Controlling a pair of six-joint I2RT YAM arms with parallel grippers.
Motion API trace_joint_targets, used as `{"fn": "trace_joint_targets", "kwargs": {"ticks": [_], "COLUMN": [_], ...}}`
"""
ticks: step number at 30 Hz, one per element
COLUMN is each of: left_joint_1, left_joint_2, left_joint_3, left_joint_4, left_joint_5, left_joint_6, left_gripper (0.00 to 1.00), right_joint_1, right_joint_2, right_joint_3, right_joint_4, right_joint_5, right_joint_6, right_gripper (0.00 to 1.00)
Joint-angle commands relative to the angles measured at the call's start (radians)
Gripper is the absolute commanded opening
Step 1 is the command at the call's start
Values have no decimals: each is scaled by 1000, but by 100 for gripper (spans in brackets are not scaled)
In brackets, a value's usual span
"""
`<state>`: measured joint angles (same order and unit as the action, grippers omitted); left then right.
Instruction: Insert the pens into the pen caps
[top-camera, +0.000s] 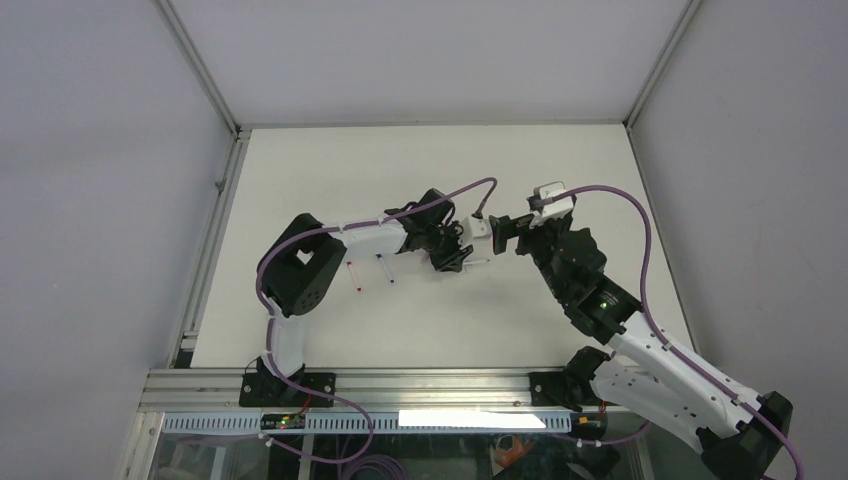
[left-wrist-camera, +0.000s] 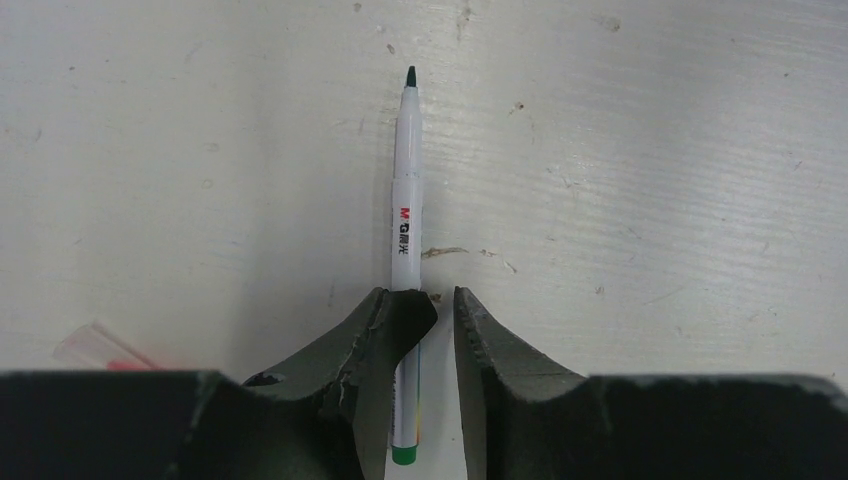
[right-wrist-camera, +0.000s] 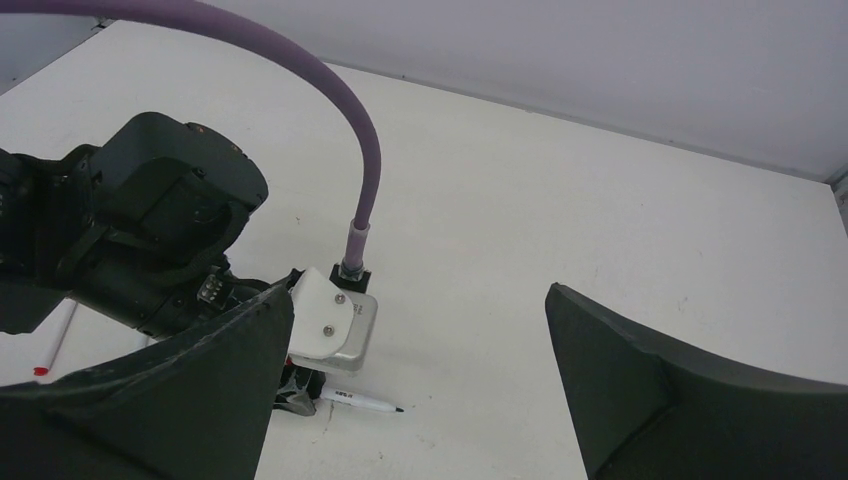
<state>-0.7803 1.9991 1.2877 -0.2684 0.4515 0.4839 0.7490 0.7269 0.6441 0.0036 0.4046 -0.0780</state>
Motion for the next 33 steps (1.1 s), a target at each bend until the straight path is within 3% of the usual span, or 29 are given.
{"fn": "trace_joint_targets", "kwargs": {"ticks": [1, 10, 17, 27, 33], "left_joint_1": [-22, -78, -89, -63, -13], "left_joint_2": [13, 29, 57, -21, -163], "left_joint_3": [26, 6, 3, -28, -118], "left_joint_4": [-21, -26, -28, 23, 131], "left_joint_5": [10, -40, -68, -40, 15], "left_joint_6": [39, 54, 30, -54, -111], "left_gripper": [28, 28, 0, 0, 0], "right_joint_1": [-7, -14, -19, -22, -22], "right_joint_2": [-18, -27, -84, -234, -206], "right_joint_3": [-5, -9, -31, -84, -81], "right_joint_4": [53, 61, 98, 136, 113], "right_joint_5": [26, 44, 191, 477, 439], "right_joint_6": [21, 37, 75, 185, 204], "right_gripper": [100, 100, 100, 99, 96]}}
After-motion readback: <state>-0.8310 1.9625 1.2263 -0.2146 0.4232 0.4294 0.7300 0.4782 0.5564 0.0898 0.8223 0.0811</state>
